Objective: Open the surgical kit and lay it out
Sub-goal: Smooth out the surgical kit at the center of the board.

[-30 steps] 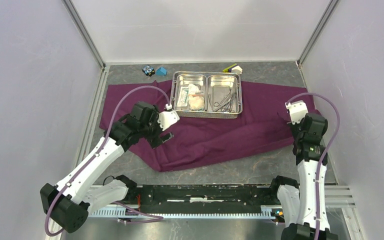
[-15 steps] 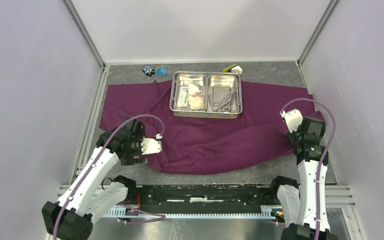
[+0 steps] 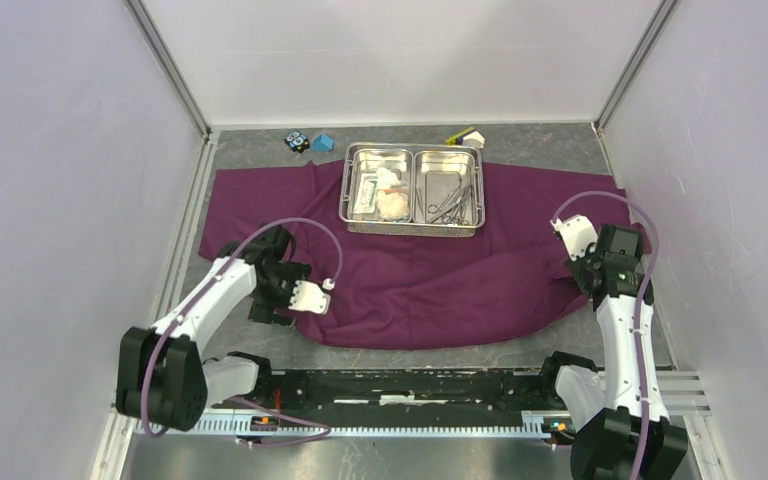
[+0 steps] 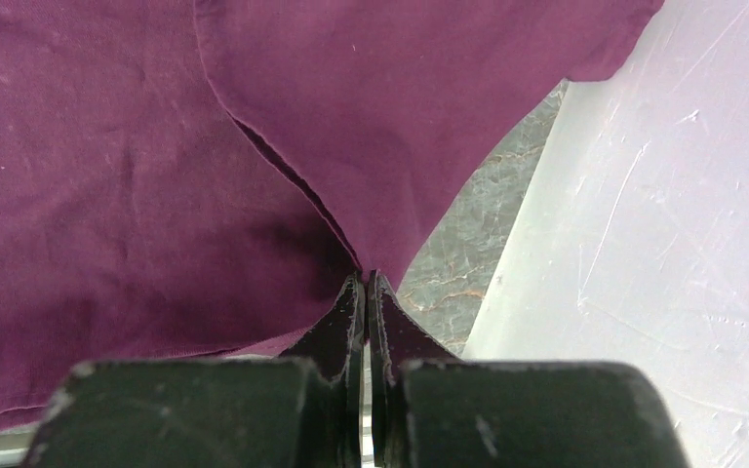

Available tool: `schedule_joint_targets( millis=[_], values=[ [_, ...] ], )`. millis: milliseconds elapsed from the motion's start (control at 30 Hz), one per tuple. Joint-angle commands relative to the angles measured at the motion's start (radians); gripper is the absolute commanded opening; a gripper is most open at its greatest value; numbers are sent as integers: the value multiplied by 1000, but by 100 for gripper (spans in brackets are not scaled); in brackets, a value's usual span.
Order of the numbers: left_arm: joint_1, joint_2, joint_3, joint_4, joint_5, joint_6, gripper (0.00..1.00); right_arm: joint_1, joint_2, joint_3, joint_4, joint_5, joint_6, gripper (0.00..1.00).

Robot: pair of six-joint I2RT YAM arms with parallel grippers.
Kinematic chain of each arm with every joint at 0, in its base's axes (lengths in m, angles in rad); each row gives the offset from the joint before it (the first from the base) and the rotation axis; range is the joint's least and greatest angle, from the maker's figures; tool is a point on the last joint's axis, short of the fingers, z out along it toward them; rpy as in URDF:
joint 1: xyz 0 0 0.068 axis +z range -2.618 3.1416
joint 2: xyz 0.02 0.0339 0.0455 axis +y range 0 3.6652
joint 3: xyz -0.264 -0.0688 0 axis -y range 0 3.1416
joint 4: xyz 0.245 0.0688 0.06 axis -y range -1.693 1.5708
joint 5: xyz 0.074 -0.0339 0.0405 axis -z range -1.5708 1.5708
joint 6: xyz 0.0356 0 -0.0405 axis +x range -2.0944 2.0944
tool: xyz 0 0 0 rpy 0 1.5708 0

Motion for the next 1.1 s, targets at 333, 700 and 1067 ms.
schedule_joint_targets(
  millis=[333,700,1067],
  values=[
    [8,187,-1,88,32,145,85,-6,100,41,104,-43,-60,0],
    [46,153,-109,158,-27,180,71,-13,122,41,118,-47,-63,0],
    [47,193,-166,236,-58,191,36,-16,99,39,94,-46,-71,1]
  ],
)
